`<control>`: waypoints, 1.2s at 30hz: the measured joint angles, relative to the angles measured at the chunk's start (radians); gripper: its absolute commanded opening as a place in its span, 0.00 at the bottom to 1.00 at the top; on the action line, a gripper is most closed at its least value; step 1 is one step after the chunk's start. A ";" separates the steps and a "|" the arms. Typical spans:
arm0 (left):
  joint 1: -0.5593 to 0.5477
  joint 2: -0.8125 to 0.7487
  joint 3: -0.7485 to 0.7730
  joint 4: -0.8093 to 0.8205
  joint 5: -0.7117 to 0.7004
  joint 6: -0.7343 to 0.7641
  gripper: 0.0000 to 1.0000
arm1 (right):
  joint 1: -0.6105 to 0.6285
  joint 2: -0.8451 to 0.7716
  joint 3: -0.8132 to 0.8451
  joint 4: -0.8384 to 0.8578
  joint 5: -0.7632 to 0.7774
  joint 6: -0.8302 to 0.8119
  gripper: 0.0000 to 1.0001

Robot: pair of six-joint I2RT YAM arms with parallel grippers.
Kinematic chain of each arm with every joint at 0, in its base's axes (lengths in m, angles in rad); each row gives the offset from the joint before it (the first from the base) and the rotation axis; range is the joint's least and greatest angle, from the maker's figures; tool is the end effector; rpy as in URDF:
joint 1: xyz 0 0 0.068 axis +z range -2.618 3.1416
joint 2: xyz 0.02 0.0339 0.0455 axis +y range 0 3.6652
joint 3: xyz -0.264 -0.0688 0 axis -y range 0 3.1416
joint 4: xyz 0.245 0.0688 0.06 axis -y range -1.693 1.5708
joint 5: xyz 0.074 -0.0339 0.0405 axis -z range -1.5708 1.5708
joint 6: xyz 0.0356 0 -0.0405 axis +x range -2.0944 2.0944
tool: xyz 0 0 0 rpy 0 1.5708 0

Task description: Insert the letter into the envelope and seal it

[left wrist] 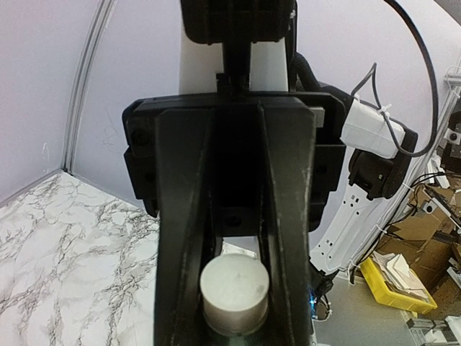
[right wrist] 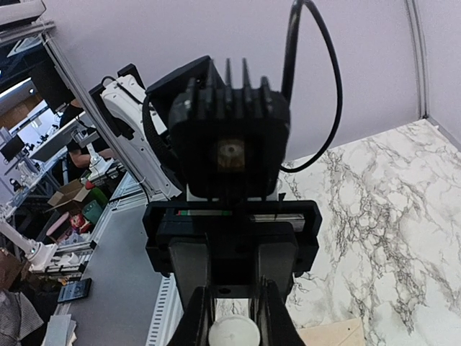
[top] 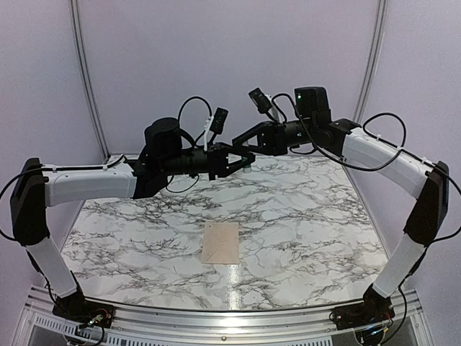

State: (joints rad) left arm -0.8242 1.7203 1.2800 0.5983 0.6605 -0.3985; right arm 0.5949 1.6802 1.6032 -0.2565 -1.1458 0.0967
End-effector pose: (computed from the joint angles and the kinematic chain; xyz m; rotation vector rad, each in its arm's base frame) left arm 0.2606 -0.3138 0.3405 0.9094 1.3440 -1.4355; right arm 0.2978 0.2407 0.3879 -1.2512 1.5486 1.5346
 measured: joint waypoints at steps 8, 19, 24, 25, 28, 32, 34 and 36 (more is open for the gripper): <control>-0.001 0.000 0.000 0.002 -0.033 -0.006 0.48 | -0.017 0.000 -0.017 0.060 -0.009 0.064 0.00; -0.016 0.002 -0.005 -0.002 -0.129 -0.005 0.53 | -0.054 -0.005 -0.039 0.200 -0.021 0.179 0.00; -0.021 0.011 -0.005 -0.002 -0.126 -0.006 0.39 | -0.055 -0.011 -0.069 0.238 -0.024 0.208 0.00; -0.021 0.013 -0.004 -0.002 -0.125 -0.008 0.36 | -0.055 -0.011 -0.072 0.241 -0.024 0.212 0.00; -0.021 0.015 -0.004 -0.003 -0.119 -0.006 0.27 | -0.055 -0.011 -0.081 0.256 -0.023 0.221 0.00; -0.023 0.015 -0.003 0.000 -0.111 -0.003 0.18 | -0.057 -0.011 -0.084 0.266 -0.021 0.225 0.18; -0.023 0.015 -0.003 0.000 -0.113 -0.003 0.15 | -0.063 -0.013 -0.087 0.268 -0.020 0.226 0.32; -0.024 0.015 -0.004 -0.001 -0.113 0.000 0.14 | -0.071 -0.015 -0.091 0.270 -0.022 0.239 0.41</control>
State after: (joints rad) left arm -0.8482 1.7351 1.2762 0.5972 0.5476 -0.3985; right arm 0.5240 1.6653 1.5120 0.0139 -1.1675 0.3359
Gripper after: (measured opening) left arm 0.176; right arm 0.278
